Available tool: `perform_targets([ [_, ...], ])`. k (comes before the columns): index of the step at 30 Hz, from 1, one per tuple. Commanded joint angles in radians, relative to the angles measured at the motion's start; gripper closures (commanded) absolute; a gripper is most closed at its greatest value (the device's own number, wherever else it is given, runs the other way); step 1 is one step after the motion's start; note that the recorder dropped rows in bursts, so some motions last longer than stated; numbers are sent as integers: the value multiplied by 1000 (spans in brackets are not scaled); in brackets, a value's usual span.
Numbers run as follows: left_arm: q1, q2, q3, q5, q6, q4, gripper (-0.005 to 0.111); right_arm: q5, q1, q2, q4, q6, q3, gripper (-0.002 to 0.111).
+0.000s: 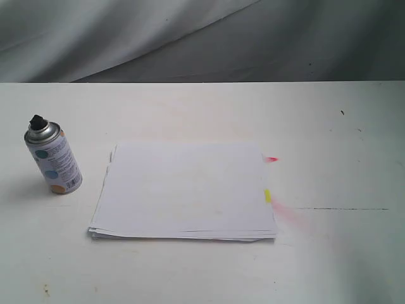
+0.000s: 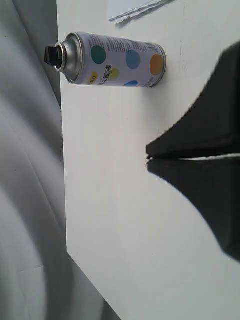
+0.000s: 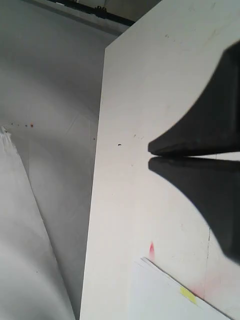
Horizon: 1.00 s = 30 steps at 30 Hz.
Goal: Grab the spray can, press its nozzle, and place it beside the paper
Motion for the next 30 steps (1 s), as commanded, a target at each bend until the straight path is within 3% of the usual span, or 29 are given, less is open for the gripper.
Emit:
perform_targets([
  [1, 3, -3, 4, -14, -6, 0, 107, 5, -7, -5, 4, 0, 4, 108],
  [18, 3, -3, 4, -21, -15, -10, 107, 5, -7, -5, 4, 0, 4, 108],
  [26, 3, -3, 4, -300, -108, -281, 107, 5, -7, -5, 4, 0, 4, 108],
  [30, 3, -3, 4, -343, -132, -309, 107, 5, -7, -5, 4, 0, 4, 108],
])
